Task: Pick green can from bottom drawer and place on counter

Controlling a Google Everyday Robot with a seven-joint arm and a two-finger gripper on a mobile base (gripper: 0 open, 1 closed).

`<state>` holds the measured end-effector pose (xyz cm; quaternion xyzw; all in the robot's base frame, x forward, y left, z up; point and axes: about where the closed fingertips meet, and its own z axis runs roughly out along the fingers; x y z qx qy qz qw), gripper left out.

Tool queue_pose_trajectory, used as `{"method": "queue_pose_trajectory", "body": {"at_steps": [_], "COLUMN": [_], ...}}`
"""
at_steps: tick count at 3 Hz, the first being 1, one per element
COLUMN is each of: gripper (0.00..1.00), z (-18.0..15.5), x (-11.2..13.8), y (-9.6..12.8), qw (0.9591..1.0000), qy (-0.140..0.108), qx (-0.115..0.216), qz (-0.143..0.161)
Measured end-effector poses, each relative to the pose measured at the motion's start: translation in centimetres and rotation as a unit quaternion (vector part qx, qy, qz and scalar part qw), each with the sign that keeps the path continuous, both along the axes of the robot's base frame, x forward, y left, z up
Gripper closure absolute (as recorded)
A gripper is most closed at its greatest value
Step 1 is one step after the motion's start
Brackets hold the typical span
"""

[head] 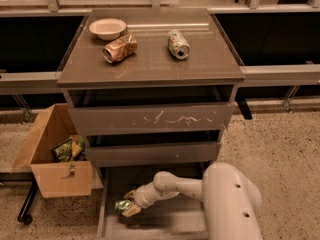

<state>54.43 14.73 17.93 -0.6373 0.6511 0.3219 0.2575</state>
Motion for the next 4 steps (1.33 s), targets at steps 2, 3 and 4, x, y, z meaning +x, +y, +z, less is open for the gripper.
{"method": "queue_pose_trajectory", "body": {"at_steps": [2,3,4], "gripper": [1.00,1.00,1.00], "z": [7.3,7.4,10.9], "x": [0.6,0.5,-0.1], "y": [-7.8,-7.7,-7.9], "qw": [0.9983,0.9983,0.9980], "qy": [-0.035,-0.035,-0.045], "qx": [0.045,0.045,0.044], "qz": [-0.014,-0.013,-0.011]}}
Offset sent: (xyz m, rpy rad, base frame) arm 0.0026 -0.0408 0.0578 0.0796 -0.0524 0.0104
